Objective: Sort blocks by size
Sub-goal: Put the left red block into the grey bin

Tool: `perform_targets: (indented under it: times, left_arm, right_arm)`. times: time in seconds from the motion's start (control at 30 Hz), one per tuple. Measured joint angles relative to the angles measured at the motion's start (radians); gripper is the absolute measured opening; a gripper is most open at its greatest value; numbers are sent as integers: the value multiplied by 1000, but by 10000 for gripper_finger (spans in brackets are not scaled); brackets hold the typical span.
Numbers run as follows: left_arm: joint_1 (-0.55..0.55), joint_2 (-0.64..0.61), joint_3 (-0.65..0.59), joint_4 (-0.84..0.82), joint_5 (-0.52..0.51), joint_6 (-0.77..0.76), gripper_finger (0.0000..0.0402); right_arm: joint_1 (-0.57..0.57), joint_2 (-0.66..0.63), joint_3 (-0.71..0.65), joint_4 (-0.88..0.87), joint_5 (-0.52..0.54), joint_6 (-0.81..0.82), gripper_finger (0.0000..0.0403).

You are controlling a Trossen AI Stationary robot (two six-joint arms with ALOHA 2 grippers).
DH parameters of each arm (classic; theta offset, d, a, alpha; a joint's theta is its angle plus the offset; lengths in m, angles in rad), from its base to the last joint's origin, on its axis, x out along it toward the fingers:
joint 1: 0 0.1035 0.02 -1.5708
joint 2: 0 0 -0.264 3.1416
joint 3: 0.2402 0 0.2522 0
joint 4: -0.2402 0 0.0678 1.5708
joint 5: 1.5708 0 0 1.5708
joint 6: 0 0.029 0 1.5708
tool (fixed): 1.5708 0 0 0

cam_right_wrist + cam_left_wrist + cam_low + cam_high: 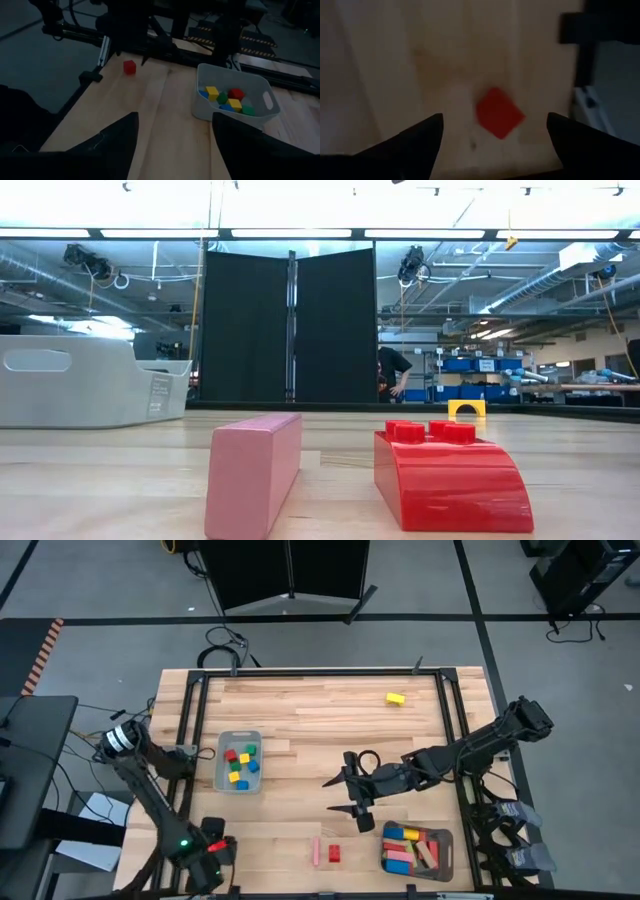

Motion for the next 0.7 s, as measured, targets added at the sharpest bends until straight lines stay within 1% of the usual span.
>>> perform_targets:
  times: [0.1, 0.2, 0.47, 0.57, 0.7]
  left_arm:
    - [-38, 14, 1, 42, -16, -6, 357]
    - [-60, 55, 2, 45, -31, -6, 354]
    - [-63, 149, 1, 46, -41, 26, 339]
    - [-63, 169, 0, 47, -32, 38, 326]
    - [-66, 182, 2, 47, -15, 52, 294]
  right_arm:
    - [0, 0, 0, 0, 0, 0, 263]
    - [0, 0, 0, 0, 0, 0, 263]
    - [0, 0, 0, 1, 0, 0, 263]
    - [0, 0, 0, 1, 0, 0, 262]
    - [0, 0, 0, 1, 0, 4, 259]
